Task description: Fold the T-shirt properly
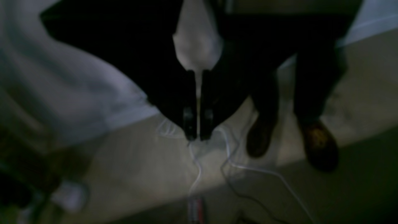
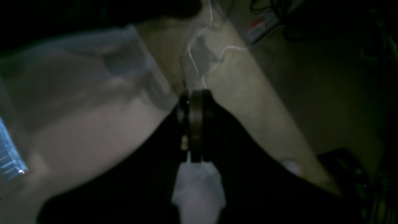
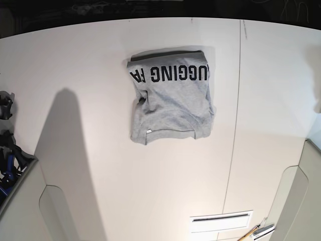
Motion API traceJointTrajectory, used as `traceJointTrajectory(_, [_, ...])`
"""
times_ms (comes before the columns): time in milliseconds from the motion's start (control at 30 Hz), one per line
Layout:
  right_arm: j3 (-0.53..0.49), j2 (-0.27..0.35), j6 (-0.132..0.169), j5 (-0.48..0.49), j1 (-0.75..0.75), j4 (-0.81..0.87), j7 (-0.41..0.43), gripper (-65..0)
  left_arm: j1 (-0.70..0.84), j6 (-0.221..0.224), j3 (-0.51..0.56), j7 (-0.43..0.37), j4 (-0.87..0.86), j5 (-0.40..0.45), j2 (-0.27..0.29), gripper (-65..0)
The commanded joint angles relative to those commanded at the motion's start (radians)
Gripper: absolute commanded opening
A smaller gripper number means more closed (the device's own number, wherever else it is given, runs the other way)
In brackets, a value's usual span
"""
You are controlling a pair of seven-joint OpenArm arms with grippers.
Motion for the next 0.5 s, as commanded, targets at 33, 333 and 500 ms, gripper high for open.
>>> traceJointTrajectory(33, [-0.021, -0.007, 0.000, -0.041, 0.009, -0.034, 0.025, -65.0, -0.037, 0.000, 0.034, -0.004, -0.056, -0.003, 0.007, -61.7])
traceJointTrajectory(333, [-0.084, -0.089, -0.007, -0.114, 0.173, -0.319, 0.029, -65.0, -0.323, 0.024, 0.162, -0.119, -0.396, -0.001, 0.105, -61.7])
traceJointTrajectory(500, [-0.084, -0.153, -0.008, -0.114, 0.258, -0.471, 0.029, -65.0, -0.419, 0.171, 0.162, -0.119, -0.459, 0.000, 0.136, -61.7])
